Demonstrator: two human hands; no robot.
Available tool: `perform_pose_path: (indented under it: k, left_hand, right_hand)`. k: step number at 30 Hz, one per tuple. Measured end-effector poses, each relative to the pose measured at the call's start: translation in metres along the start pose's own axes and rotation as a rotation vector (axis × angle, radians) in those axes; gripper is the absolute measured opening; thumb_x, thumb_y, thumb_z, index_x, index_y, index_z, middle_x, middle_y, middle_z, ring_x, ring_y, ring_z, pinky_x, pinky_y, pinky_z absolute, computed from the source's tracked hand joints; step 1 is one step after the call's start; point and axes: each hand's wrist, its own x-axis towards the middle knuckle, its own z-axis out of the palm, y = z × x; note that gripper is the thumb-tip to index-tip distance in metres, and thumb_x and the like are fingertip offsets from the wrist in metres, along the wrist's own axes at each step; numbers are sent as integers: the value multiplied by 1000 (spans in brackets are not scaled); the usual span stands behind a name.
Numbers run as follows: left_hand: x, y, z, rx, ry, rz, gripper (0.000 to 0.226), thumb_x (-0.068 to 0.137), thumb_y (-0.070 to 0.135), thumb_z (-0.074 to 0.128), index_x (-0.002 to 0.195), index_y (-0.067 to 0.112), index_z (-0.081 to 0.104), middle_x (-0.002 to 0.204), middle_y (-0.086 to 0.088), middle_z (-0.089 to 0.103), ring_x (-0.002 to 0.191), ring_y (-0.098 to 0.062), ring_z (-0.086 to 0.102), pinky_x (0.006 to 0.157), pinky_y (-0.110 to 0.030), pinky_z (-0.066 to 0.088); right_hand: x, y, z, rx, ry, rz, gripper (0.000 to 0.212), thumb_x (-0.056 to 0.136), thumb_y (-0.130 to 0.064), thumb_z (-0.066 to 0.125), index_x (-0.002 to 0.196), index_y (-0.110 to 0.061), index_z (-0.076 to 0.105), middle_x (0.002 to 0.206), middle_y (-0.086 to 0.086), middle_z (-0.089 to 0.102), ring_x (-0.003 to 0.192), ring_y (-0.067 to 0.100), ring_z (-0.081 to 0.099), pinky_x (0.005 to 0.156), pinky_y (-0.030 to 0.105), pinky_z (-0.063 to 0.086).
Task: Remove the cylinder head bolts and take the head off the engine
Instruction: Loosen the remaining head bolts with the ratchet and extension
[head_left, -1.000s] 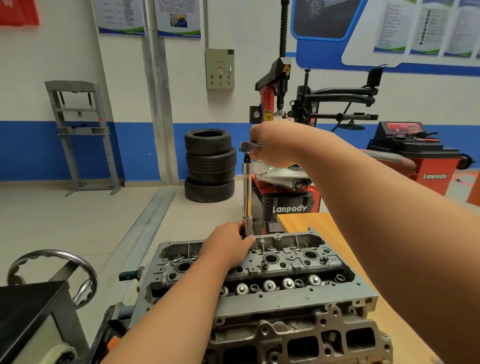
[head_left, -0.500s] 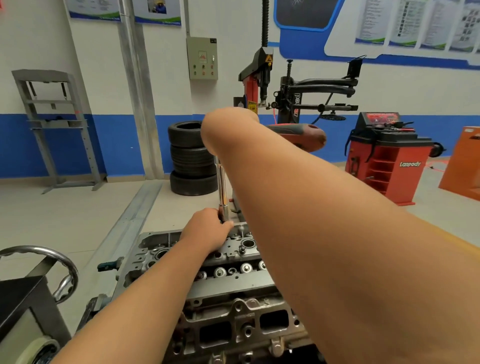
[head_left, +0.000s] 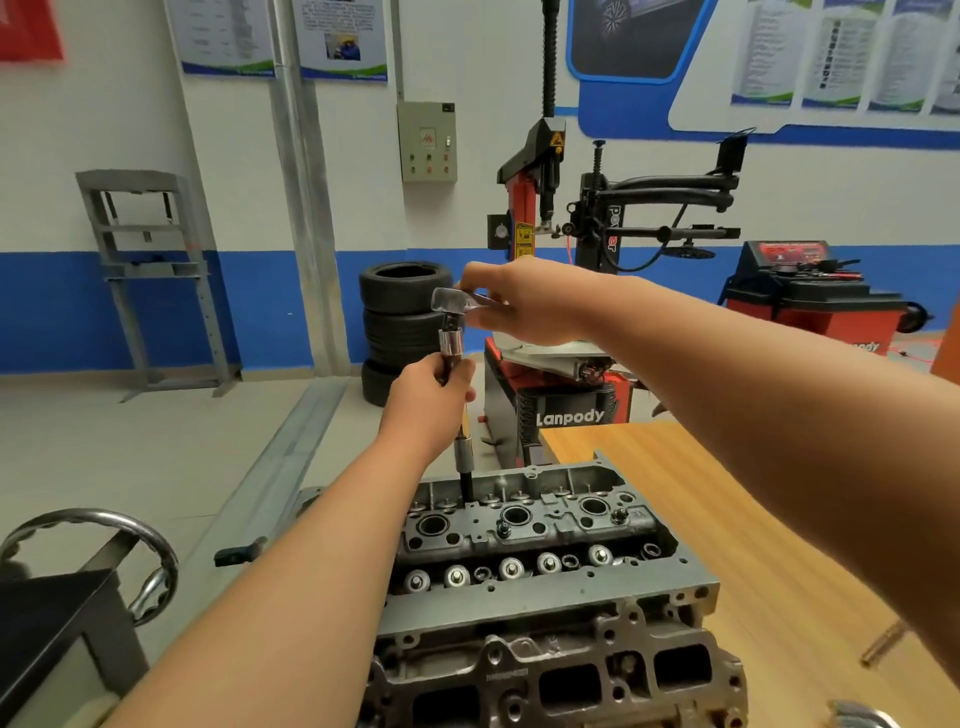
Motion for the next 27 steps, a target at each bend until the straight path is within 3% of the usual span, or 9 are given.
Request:
perform_pose_path:
  k: [4, 10, 14, 17, 20, 25, 27]
  left_hand:
    - [0, -4, 1, -37, 6, 4, 27, 97, 38, 51, 77, 25, 62, 66, 14, 63, 57, 0, 55, 40, -7, 35]
    - [2, -5, -2, -22, -15, -13, 25, 97, 43, 50, 82, 28, 63, 70, 15, 66, 66, 0, 57, 54, -18, 37]
    - [3, -7, -3, -40, -37, -25, 24, 97, 42, 51, 84, 27, 64, 70, 22, 67, 63, 11, 57, 60, -21, 36]
    - [5, -9, -3, -30, -43, -36, 25, 97, 40, 52, 82, 26, 66, 73, 23, 68, 69, 3, 60, 62, -24, 37]
    - [7, -8, -2, -29, -46, -44, 25, 96, 39, 53, 79, 26, 67, 74, 20, 69, 74, -4, 61, 64, -25, 38]
    - [4, -7, 0, -64, -50, -34, 27, 96, 38, 54, 77, 24, 67, 70, 22, 67, 64, 10, 57, 64, -24, 38]
    - [4, -8, -1, -78, -56, -34, 24, 96, 38, 54, 80, 26, 67, 71, 19, 68, 64, 10, 57, 64, -24, 38]
  right_hand:
    - [5, 15, 2, -8, 8, -101, 25, 98, -36, 50, 119, -23, 46, 75, -15, 46, 65, 6, 49, 55, 28, 39]
    - [24, 19, -9, -239, -10, -289, 40, 97, -42, 48, 133, -27, 41, 93, -11, 49, 80, 16, 52, 59, 28, 35]
    - [28, 24, -10, -288, -7, -344, 43, 97, -43, 47, 136, -29, 38, 106, -7, 56, 80, 13, 47, 55, 24, 31]
    - [24, 30, -1, -260, 6, -329, 45, 98, -42, 46, 139, -27, 37, 121, 2, 59, 83, 12, 46, 63, 27, 34]
    - [23, 37, 5, -219, 28, -344, 43, 97, -42, 45, 137, -28, 37, 120, 1, 60, 77, 11, 45, 52, 21, 28]
    - [30, 43, 8, -251, 91, -413, 39, 98, -46, 38, 134, -34, 31, 118, 0, 62, 55, -2, 31, 48, 17, 19]
    - [32, 47, 11, -245, 125, -469, 46, 95, -46, 36, 137, -27, 34, 117, 2, 63, 53, 7, 35, 49, 19, 20]
